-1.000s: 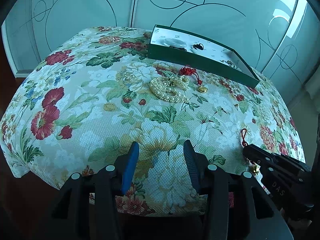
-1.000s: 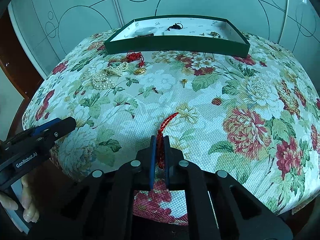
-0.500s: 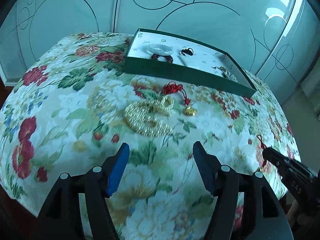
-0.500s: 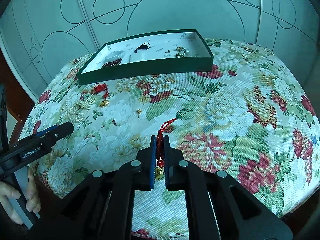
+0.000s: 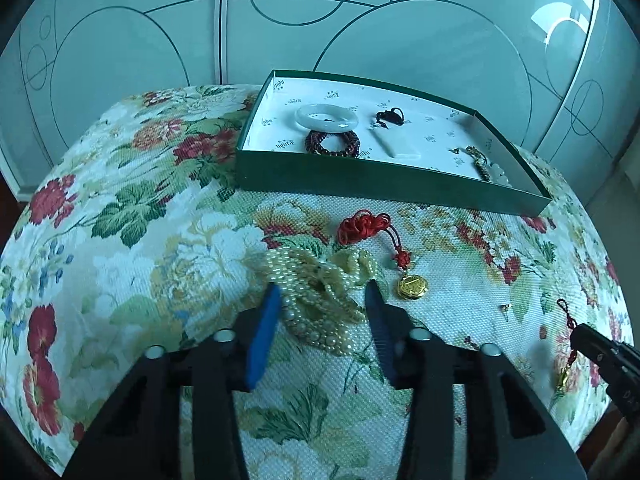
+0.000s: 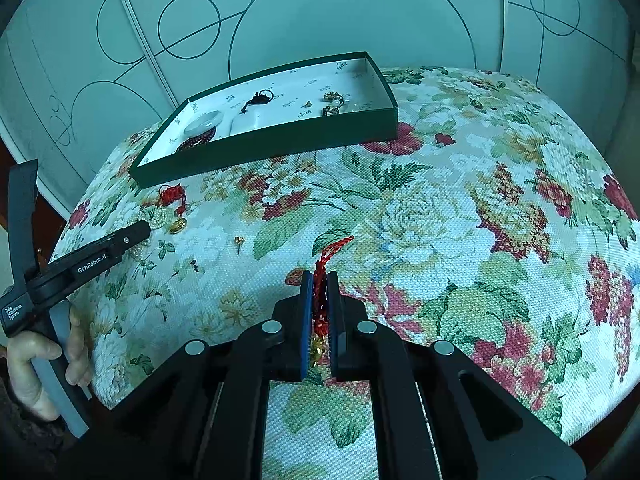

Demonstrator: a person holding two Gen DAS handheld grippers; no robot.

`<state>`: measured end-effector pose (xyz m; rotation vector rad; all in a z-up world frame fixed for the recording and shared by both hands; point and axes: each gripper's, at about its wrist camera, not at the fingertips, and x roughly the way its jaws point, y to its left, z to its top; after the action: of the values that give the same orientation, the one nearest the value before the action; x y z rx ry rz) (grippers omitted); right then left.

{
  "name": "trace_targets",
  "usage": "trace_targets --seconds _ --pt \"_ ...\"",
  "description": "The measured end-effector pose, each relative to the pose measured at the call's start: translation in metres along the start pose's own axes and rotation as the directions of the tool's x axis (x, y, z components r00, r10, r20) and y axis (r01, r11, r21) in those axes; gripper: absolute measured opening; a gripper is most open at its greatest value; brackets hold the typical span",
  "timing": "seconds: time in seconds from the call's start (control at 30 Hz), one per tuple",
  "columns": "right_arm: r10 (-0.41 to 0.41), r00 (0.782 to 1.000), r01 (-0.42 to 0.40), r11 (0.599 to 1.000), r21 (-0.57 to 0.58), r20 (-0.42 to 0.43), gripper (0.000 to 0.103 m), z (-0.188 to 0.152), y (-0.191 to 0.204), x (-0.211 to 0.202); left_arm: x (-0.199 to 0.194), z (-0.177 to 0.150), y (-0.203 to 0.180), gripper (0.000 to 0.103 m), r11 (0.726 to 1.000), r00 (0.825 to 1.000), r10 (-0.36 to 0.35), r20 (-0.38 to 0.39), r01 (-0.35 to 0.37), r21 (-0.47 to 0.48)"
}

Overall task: Organize jewelry
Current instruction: 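Close the left tool on the cream pearl necklace, then carry the pearl necklace and red tassel cord into the box and open both tools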

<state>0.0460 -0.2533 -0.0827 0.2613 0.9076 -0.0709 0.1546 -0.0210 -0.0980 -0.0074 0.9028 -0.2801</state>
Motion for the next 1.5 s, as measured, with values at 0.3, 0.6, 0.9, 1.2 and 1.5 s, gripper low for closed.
trace_targets --seconds 0.3,0.6,0.9,1.2,1.5 --pt "0.001 1.000 -0.001 1.000 0.010 -0.004 0.007 -0.001 -0.004 0.004 -0.002 0.000 -0.004 0.014 1.000 1.000 -0.001 0.026 0.000 0.028" --pt "0.005 1.000 -0.005 1.000 0.010 0.025 0.007 0.004 -0.004 -0.008 -0.025 -0.002 -0.009 0.013 0.999 0.997 -0.042 0.061 0.040 0.027" --pt "0.015 0.998 -0.015 1.000 -0.004 0.064 0.006 0.009 0.005 -0.027 -0.056 -0.001 -0.010 0.013 0.998 0.992 -0.057 0.113 0.053 0.034" --pt "0.030 0.995 -0.028 0.999 -0.020 0.100 0.006 0.018 0.015 -0.040 -0.072 -0.001 -0.009 0.012 0.998 0.989 -0.057 0.139 0.053 0.033" --pt "0.053 0.987 -0.046 0.998 -0.047 0.150 0.006 0.043 0.027 -0.047 -0.087 0.011 -0.011 0.012 0.998 0.982 -0.064 0.177 0.058 0.037"
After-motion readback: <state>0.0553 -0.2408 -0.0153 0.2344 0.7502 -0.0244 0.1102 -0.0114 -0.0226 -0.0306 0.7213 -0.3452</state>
